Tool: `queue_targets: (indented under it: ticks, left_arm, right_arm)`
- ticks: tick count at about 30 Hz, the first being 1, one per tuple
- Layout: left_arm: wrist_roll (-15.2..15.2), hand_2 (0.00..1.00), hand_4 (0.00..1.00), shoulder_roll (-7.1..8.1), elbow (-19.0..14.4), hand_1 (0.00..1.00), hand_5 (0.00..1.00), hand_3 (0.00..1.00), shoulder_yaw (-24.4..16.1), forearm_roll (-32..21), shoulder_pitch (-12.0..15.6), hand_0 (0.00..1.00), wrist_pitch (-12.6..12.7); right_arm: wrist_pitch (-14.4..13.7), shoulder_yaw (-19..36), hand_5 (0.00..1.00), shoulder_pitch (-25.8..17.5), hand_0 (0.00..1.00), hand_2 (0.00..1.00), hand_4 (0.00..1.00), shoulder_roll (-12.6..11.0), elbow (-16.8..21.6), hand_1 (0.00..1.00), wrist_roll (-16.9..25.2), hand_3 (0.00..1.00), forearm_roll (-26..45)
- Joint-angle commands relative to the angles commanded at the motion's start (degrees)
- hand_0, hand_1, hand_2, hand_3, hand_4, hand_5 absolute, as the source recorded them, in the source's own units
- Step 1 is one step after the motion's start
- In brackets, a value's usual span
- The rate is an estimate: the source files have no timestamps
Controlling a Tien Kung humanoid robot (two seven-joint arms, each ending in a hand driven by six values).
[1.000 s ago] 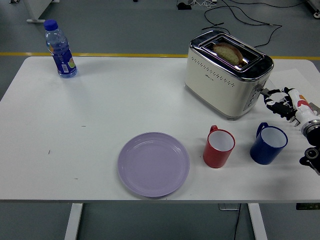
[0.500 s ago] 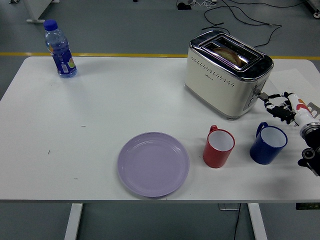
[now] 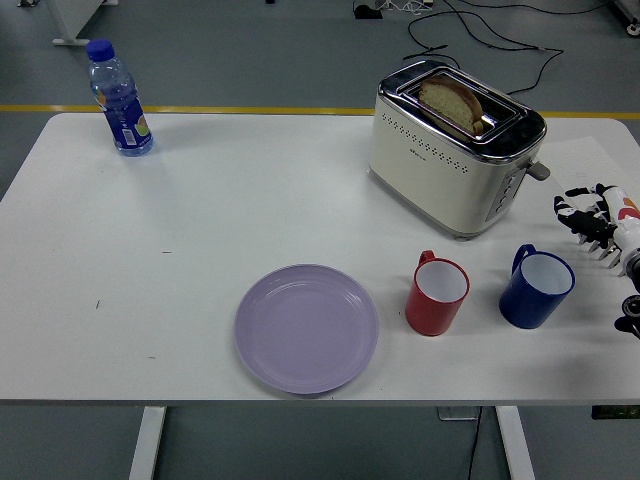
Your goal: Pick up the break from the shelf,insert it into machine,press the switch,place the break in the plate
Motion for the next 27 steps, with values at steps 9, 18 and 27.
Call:
queue_targets:
  ticks: [9,18,27]
  left_arm:
    - [-0.03,0.597,0.321,0.08,0.0,0.572,0.954,0.603,0.24,-0.49,-0.25,0.651,0.05]
    - [-0.06,0.596,0.322,0.11,0.0,0.572,0.955,0.604,0.37,-0.79,-0.38,0.651,0.1]
    - [-0.08,0.596,0.322,0.2,0.0,0.572,0.956,0.604,0.65,-1.12,-0.66,0.651,0.12]
  right_arm:
    - [0.57,3.4,0.57,-0.11,0.308,0.423,0.663,-0.72,1.93,0.31,-0.18,0.844,-1.99]
    - [0.92,4.67,0.645,1.03,0.604,0.727,0.731,-1.12,4.39,0.599,1.8,0.929,0.95]
    - [-1.11,2.8,0.534,5.92,0.832,0.886,0.697,-0.64,7.67,0.783,4.86,0.911,0.93]
